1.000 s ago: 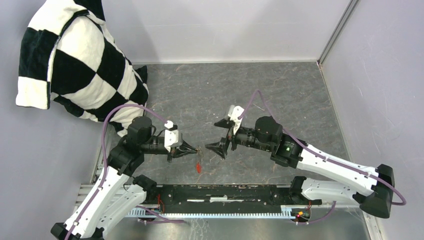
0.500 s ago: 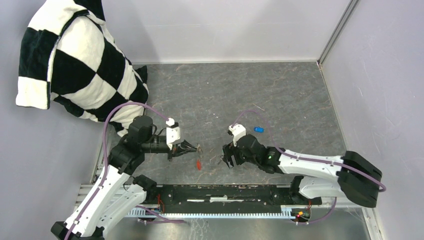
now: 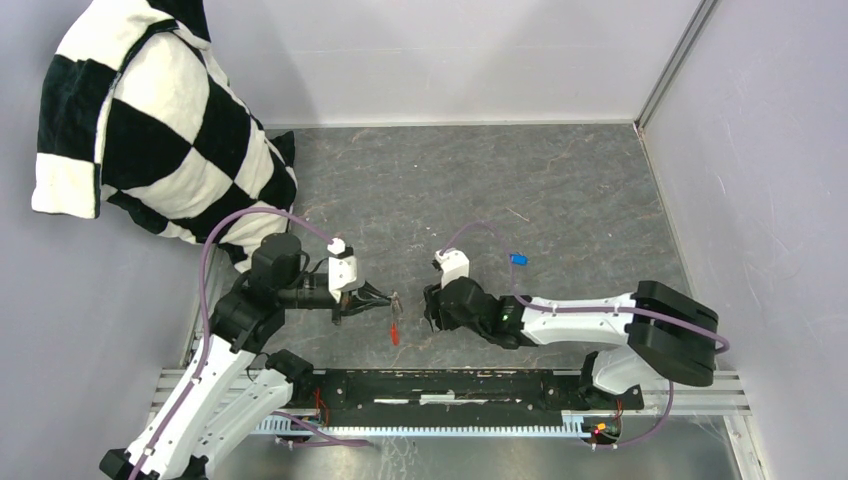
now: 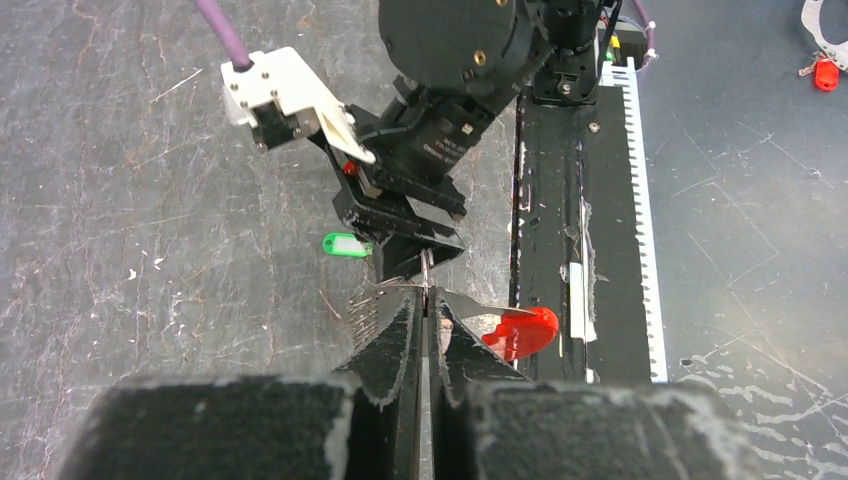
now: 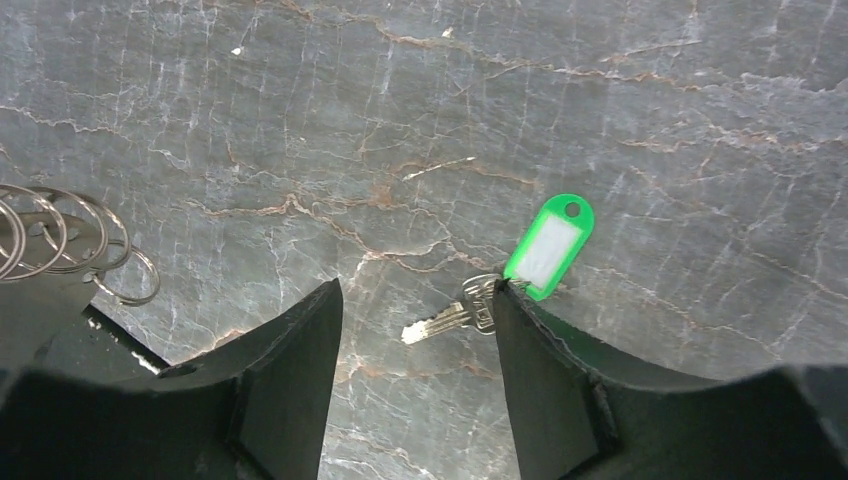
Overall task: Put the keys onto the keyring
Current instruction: Pick up the key from the center of the board.
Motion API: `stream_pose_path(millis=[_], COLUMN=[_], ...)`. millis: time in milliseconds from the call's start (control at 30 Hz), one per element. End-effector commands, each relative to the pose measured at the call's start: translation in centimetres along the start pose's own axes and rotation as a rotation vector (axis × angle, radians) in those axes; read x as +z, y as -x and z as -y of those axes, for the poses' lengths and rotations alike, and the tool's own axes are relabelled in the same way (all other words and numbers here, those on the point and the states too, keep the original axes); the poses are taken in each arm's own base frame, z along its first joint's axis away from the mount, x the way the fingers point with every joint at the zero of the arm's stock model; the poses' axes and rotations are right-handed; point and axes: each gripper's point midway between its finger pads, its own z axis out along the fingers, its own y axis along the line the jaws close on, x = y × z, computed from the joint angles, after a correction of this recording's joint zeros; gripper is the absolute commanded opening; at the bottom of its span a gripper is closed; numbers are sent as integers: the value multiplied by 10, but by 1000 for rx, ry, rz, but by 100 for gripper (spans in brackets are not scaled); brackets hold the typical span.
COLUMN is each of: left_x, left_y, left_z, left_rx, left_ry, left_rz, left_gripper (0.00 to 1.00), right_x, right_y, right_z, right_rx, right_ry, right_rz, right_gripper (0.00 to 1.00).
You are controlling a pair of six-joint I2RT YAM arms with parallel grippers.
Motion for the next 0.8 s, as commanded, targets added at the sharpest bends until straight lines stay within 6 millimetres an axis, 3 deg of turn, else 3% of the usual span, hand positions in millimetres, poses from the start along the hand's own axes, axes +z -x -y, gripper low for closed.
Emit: stream_pose_path(millis=[0,133,400,767], left_x=[-5,-7,-10,-9], left_y=[21,23,23,21], left_z=[1,3,7,8], left_rx=[79,85,99,105], left_ry=[1,3,7,-4], left_rz=[41,49,57,51], left_gripper=[2,2,2,2], right_x=[7,12,14,8], right_y=[10,4,-2,-9], right_z=[-7,-7,-13,6], right_rx=[46,40,-14,-6], right_ry=[-82,-126,-178,-271], right_rz=[47,26,2,-2], right_gripper=[60,49,46,42])
